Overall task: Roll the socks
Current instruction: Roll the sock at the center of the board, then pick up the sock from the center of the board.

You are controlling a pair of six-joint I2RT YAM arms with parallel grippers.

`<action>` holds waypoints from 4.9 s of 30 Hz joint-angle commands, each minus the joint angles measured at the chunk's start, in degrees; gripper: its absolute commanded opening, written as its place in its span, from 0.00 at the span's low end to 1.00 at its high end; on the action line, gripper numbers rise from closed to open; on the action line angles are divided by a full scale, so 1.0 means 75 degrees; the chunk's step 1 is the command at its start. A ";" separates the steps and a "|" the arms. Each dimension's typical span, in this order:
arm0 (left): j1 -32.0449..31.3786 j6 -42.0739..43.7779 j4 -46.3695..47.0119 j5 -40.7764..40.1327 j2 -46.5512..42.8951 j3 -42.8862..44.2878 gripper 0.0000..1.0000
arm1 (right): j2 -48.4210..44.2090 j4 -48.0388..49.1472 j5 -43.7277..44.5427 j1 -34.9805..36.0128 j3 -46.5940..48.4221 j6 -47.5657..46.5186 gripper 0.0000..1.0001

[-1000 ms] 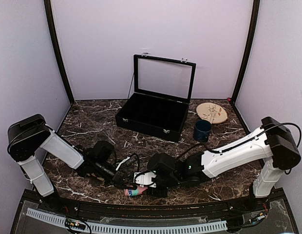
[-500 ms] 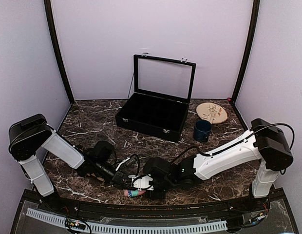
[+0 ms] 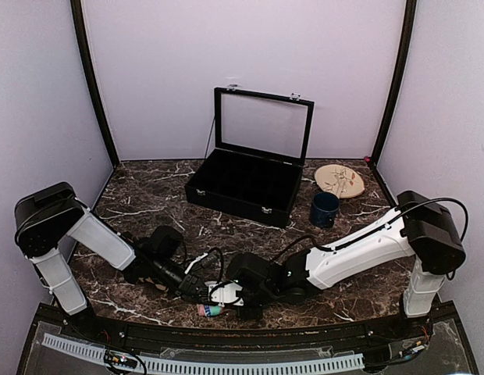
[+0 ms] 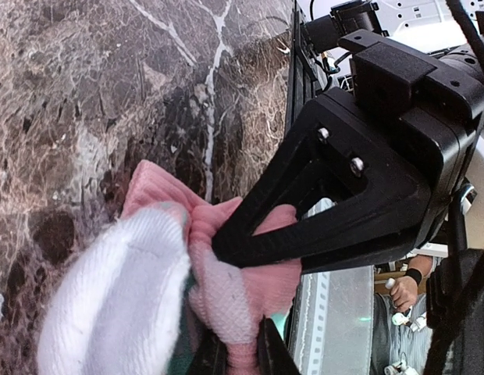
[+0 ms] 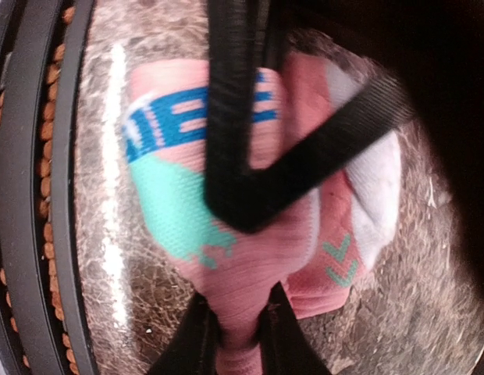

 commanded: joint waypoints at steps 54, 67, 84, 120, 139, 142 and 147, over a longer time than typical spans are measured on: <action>-0.0032 0.0110 -0.1788 -0.7233 -0.6373 -0.1646 0.48 | 0.1343 -0.2271 -0.3341 -0.1471 0.1964 0.2091 0.00; -0.2235 0.1756 -0.1339 -0.8613 -0.5626 -0.1444 0.53 | 0.1722 -0.2545 -0.4801 -0.2214 0.2367 0.2795 0.00; -0.3777 0.3380 -0.1873 -0.9093 -0.4122 -0.0395 0.59 | 0.2057 -0.2945 -0.5308 -0.2366 0.2695 0.2870 0.00; -0.4307 0.4171 -0.2151 -1.0480 -0.1499 0.0532 0.57 | 0.1956 -0.3098 -0.6989 -0.2627 0.2130 0.3156 0.00; -0.4311 0.4293 -0.2338 -1.0152 -0.0913 0.0816 0.55 | 0.1632 -0.2847 -0.7659 -0.2901 0.1638 0.3506 0.00; -0.4299 0.4289 -0.2395 -1.0075 -0.0727 0.0899 0.55 | 0.1592 -0.2849 -0.7711 -0.2920 0.1546 0.3505 0.00; -0.4292 0.4185 -0.2534 -0.9882 -0.0461 0.0999 0.52 | 0.1589 -0.2730 -0.7811 -0.2965 0.1419 0.3568 0.00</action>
